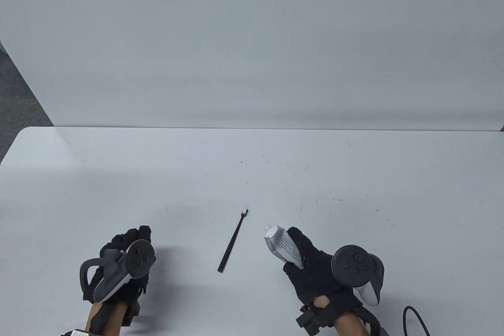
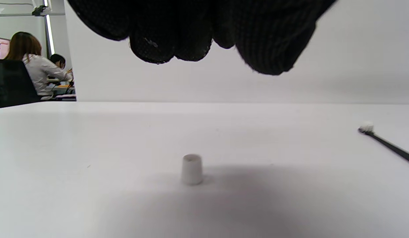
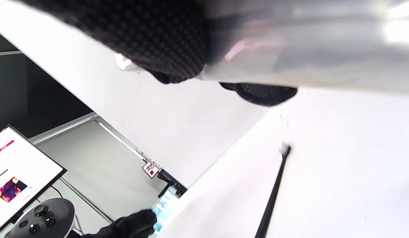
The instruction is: Squeeze toothpaste onto toothbrush
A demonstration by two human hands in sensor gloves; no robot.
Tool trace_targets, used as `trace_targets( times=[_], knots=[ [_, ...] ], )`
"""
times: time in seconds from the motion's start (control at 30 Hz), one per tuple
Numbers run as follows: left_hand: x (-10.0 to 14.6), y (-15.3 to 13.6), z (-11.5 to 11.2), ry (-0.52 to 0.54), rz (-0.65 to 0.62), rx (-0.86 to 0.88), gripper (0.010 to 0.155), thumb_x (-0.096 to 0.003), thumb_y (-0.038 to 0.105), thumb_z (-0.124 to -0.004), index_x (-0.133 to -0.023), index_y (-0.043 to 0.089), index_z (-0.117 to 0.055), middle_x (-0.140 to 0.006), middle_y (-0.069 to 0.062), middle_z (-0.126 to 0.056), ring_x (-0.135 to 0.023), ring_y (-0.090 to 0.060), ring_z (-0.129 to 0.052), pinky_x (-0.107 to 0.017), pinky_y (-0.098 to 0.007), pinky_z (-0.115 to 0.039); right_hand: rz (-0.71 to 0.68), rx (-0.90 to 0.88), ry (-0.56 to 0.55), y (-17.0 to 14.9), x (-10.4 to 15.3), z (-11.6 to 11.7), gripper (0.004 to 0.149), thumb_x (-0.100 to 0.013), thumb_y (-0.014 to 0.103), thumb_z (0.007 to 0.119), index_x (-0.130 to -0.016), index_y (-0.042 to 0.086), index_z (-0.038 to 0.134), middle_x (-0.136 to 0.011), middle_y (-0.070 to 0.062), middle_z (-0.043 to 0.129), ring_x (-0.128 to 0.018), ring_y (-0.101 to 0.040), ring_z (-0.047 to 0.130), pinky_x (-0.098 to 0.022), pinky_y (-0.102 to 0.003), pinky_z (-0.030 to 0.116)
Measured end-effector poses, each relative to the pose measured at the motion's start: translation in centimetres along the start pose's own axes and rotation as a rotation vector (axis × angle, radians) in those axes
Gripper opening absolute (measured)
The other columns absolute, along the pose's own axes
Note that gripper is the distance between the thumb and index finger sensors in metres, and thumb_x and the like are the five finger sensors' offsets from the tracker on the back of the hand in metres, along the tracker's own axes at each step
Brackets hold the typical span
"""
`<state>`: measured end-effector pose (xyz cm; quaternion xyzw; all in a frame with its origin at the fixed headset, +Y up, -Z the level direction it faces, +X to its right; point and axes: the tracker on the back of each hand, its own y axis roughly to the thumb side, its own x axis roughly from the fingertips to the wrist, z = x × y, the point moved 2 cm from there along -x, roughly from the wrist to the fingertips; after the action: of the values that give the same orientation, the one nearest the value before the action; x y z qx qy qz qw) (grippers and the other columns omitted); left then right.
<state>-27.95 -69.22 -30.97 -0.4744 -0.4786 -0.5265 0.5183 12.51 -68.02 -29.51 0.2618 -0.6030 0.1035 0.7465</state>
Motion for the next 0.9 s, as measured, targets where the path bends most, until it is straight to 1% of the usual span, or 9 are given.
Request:
trace_targets(
  times=[0.1,0.13,0.17,0.3,0.43,0.57,0.73,0.83,0.9],
  knots=[
    [0.5,3.1,0.7,0.041,-0.1,0.012,0.067,-0.0437,0.042,-0.083,-0.105,0.024,-0.062,-0.106,-0.011,-0.071,-0.093,-0.04,-0.077,-0.066,-0.062,-0.066,0.098,-0.087,0.036,-1.6,-0.4,-0.1,0.075,-0.034,0.031,0.084,-0.098,0.012,0.05,-0.085,-0.023,0.071,-0.064,-0.049,0.084,-0.042,-0.064,0.079],
    [0.2,4.4,0.9,0.032,-0.133,0.028,0.066,-0.0438,0.042,-0.083,-0.104,0.025,-0.064,-0.105,-0.011,-0.072,-0.093,-0.04,-0.078,-0.066,-0.061,-0.067,0.129,-0.123,0.055,-2.1,-0.5,0.0,0.081,-0.031,0.035,0.084,-0.099,0.01,0.048,-0.085,-0.022,0.07,-0.063,-0.048,0.084,-0.041,-0.064,0.079],
    [-0.1,5.4,1.0,0.015,-0.149,0.041,0.064,-0.0441,0.043,-0.083,-0.103,0.025,-0.067,-0.105,-0.011,-0.073,-0.092,-0.04,-0.078,-0.065,-0.061,-0.067,0.151,-0.146,0.074,-2.5,-0.5,0.0,0.074,-0.041,0.04,0.08,-0.099,0.009,0.047,-0.084,-0.022,0.07,-0.063,-0.047,0.083,-0.041,-0.063,0.078],
    [-2.7,9.8,0.8,-0.081,-0.196,0.061,0.058,-0.0444,0.045,-0.081,-0.099,0.026,-0.074,-0.1,-0.01,-0.081,-0.087,-0.039,-0.085,-0.062,-0.06,-0.071,0.188,-0.14,0.083,-3.5,-0.5,0.1,0.074,-0.046,0.05,0.074,-0.1,0.009,0.046,-0.084,-0.021,0.07,-0.062,-0.045,0.083,-0.041,-0.062,0.078],
    [-6.4,13.3,-1.4,-0.216,-0.105,0.0,0.056,-0.0446,0.045,-0.08,-0.097,0.025,-0.077,-0.096,-0.01,-0.086,-0.082,-0.038,-0.09,-0.059,-0.058,-0.074,0.191,-0.151,0.11,-4.0,-0.5,0.4,0.067,-0.049,0.051,0.064,-0.1,0.009,0.05,-0.083,-0.018,0.073,-0.06,-0.042,0.084,-0.04,-0.06,0.079],
    [-8.9,15.5,-4.6,-0.313,0.032,-0.037,0.057,-0.0437,0.045,-0.083,-0.096,0.024,-0.078,-0.094,-0.01,-0.087,-0.079,-0.037,-0.092,-0.057,-0.057,-0.075,0.206,-0.119,0.109,-4.0,-0.5,0.6,0.061,-0.048,0.047,0.069,-0.095,0.01,0.058,-0.08,-0.017,0.075,-0.058,-0.043,0.085,-0.04,-0.06,0.079],
    [-10.3,17.4,-7.1,-0.356,0.144,-0.057,0.064,-0.0401,0.05,-0.087,-0.097,0.024,-0.076,-0.093,-0.01,-0.085,-0.078,-0.037,-0.09,-0.057,-0.056,-0.074,0.237,-0.108,0.113,-4.3,-0.6,0.8,0.06,-0.046,0.047,0.075,-0.093,0.011,0.061,-0.076,-0.014,0.078,-0.055,-0.042,0.088,-0.039,-0.059,0.08],
    [-10.8,18.2,-7.7,-0.34,0.197,-0.107,0.059,-0.0408,0.045,-0.09,-0.094,0.024,-0.076,-0.091,-0.01,-0.084,-0.075,-0.038,-0.087,-0.058,-0.056,-0.072,0.249,-0.147,0.134,-4.5,-0.6,0.8,0.056,-0.046,0.046,0.076,-0.09,0.013,0.064,-0.076,-0.014,0.079,-0.056,-0.042,0.088,-0.04,-0.059,0.08],
    [-11.0,18.2,-7.9,-0.337,0.222,-0.064,0.054,-0.0421,0.039,-0.09,-0.092,0.022,-0.079,-0.086,-0.01,-0.087,-0.07,-0.035,-0.09,-0.055,-0.056,-0.074,0.254,-0.186,0.137,-4.7,-0.6,0.8,0.052,-0.046,0.045,0.078,-0.087,0.015,0.067,-0.075,-0.013,0.079,-0.056,-0.042,0.088,-0.04,-0.059,0.08]
  ],
)
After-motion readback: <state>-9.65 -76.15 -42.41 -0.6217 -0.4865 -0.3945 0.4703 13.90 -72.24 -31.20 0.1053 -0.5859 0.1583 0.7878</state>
